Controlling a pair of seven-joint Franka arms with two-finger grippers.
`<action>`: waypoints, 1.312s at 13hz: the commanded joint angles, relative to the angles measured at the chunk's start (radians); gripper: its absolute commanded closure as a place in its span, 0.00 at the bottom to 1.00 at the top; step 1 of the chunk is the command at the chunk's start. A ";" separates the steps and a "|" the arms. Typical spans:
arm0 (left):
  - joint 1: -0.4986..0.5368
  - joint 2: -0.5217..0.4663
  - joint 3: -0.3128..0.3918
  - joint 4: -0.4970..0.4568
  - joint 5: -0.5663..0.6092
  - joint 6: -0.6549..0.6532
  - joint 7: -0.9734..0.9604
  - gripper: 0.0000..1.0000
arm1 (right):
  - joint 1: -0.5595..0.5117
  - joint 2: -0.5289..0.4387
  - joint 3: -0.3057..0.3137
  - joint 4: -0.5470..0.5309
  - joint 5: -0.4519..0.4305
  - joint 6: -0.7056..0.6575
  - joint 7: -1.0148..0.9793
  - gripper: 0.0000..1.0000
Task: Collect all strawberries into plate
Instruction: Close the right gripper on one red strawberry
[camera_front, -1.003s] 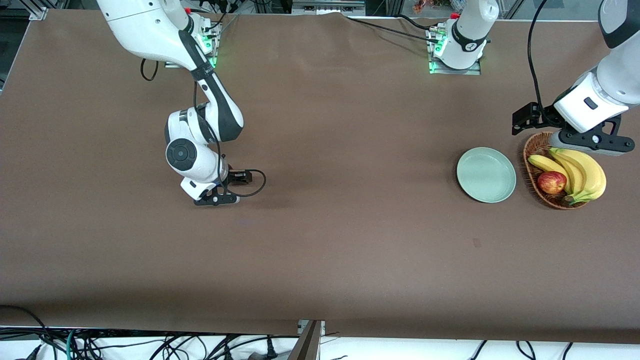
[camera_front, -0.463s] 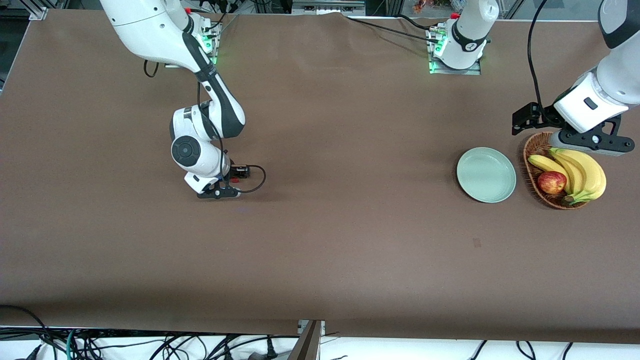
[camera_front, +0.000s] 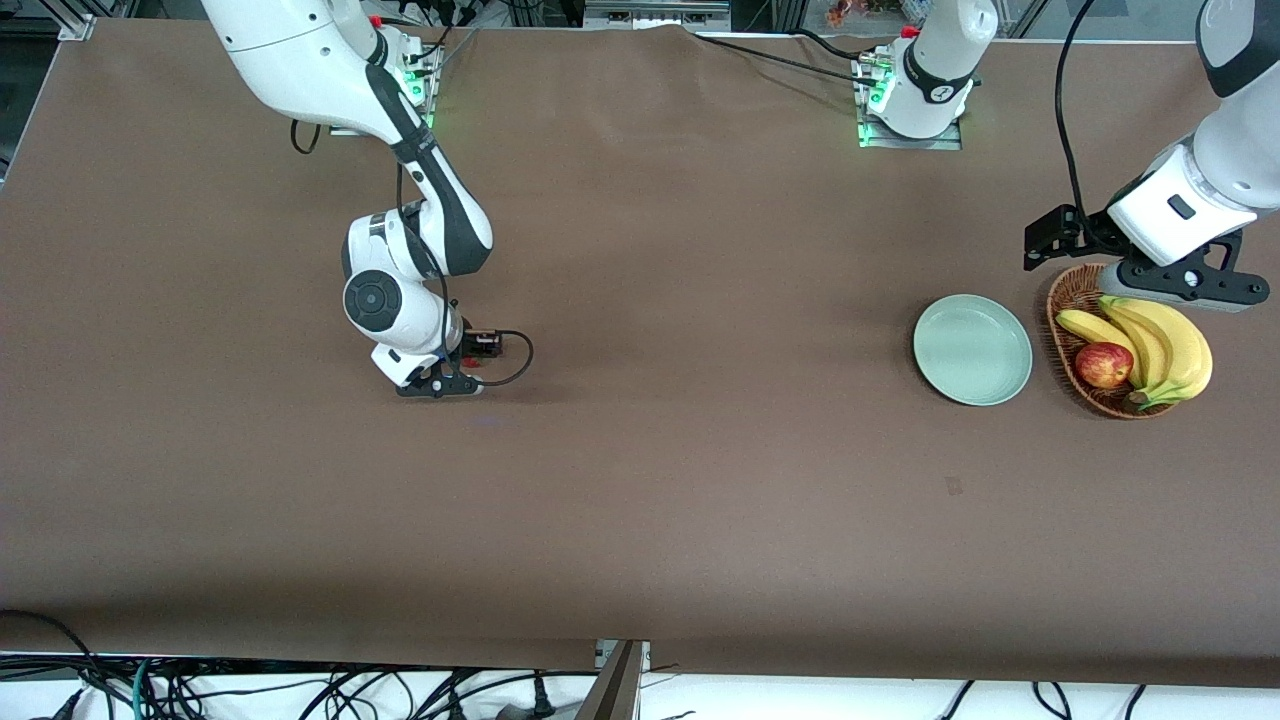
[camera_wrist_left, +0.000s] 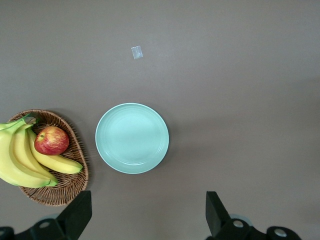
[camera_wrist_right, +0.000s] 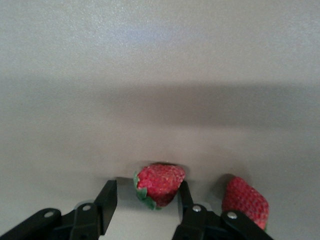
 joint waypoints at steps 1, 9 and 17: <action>-0.003 0.011 0.005 0.025 -0.022 -0.005 0.012 0.00 | 0.002 -0.026 -0.001 -0.024 0.019 0.013 -0.009 0.43; -0.003 0.011 0.005 0.025 -0.016 -0.005 0.012 0.00 | -0.007 -0.026 -0.007 -0.016 0.013 0.031 -0.064 0.39; -0.003 0.009 0.008 0.025 -0.017 -0.007 0.004 0.00 | -0.013 -0.019 -0.007 -0.014 0.013 0.053 -0.066 0.52</action>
